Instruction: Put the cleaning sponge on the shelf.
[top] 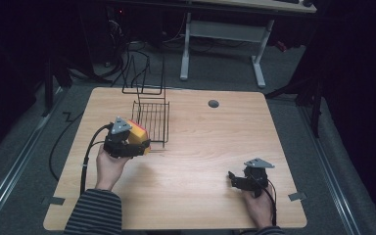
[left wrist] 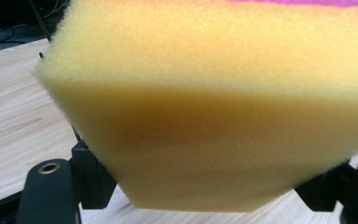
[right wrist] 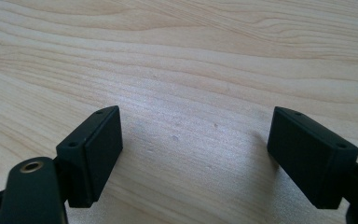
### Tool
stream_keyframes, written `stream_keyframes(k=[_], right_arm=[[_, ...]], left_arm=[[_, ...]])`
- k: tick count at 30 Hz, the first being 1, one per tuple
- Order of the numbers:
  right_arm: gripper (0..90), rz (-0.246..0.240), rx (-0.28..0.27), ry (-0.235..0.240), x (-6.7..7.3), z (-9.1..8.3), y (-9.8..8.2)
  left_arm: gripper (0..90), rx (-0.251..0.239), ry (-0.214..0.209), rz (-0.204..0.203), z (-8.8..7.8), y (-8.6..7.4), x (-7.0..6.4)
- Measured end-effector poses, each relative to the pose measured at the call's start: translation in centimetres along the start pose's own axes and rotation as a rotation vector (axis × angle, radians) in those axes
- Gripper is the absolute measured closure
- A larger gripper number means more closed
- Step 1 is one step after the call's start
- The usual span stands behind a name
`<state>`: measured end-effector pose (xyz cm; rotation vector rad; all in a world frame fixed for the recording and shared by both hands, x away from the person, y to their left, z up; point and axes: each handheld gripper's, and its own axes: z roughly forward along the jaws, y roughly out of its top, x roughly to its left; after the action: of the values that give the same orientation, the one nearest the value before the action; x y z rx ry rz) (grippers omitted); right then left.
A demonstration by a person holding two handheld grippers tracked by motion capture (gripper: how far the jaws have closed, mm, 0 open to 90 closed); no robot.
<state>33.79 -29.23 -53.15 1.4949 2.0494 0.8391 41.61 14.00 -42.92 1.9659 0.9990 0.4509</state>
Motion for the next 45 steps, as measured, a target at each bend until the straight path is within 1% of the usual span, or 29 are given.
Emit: stream_keyframes(k=[4,7,14,15,16,18,22,24,26,30,31,33,34,36,37,42,43,45], right_arm=[[18.1,0.000,0.000,0.000,0.0,0.0,0.0],[18.1,-0.003,0.000,0.001,0.0,0.0,0.0],[18.1,-0.003,0.000,0.002,0.0,0.0,0.0],[18.1,-0.001,0.000,0.002,0.0,0.0,0.0],[18.1,-0.002,0.000,0.002,0.0,0.0,0.0],[18.1,-0.002,0.000,0.002,0.0,0.0,0.0],[18.1,-0.001,0.002,0.001,0.0,0.0,0.0],[18.1,-0.001,0.001,0.001,0.0,0.0,0.0],[18.1,0.001,0.001,0.002,0.0,0.0,0.0],[18.1,-0.001,0.001,0.002,0.0,0.0,0.0],[18.1,-0.001,0.001,0.002,0.0,0.0,0.0],[18.1,-0.001,0.001,0.002,0.0,0.0,0.0],[18.1,-0.001,0.001,0.002,0.0,0.0,0.0],[18.1,-0.001,0.001,0.003,0.0,0.0,0.0],[18.1,-0.001,0.001,0.003,0.0,0.0,0.0],[18.1,-0.001,0.001,0.002,0.0,0.0,0.0],[18.1,-0.001,0.001,0.003,0.0,0.0,0.0],[18.1,-0.001,0.001,0.003,0.0,0.0,0.0]], left_arm=[[23.5,-0.009,0.009,-0.004,0.3,0.3,0.2],[23.5,-0.011,0.013,-0.015,0.6,0.6,0.4],[23.5,-0.002,0.018,-0.007,1.7,1.3,0.4],[23.5,-0.006,0.022,-0.006,1.8,1.4,0.4],[23.5,-0.010,0.018,-0.012,1.9,1.5,0.5],[23.6,-0.007,0.027,-0.014,2.1,1.7,0.6],[23.6,-0.011,0.032,-0.029,2.5,2.1,0.8],[23.6,0.000,0.042,-0.019,2.9,2.4,0.8],[23.6,-0.009,0.039,-0.023,3.2,2.6,0.9],[23.6,0.007,0.046,-0.034,4.2,2.8,1.0],[23.6,0.012,0.052,-0.030,4.5,2.9,1.0],[23.6,0.037,0.071,-0.004,5.1,3.1,1.0],[23.6,0.042,0.078,-0.002,5.3,3.1,1.0],[23.6,0.035,0.069,-0.022,5.6,3.1,1.3],[23.6,0.028,0.074,-0.028,5.7,3.1,1.3],[23.6,0.031,0.078,-0.062,6.3,3.2,1.9],[23.6,0.038,0.082,-0.064,6.5,3.3,2.0],[23.6,0.046,0.100,-0.053,6.7,3.5,2.2]])
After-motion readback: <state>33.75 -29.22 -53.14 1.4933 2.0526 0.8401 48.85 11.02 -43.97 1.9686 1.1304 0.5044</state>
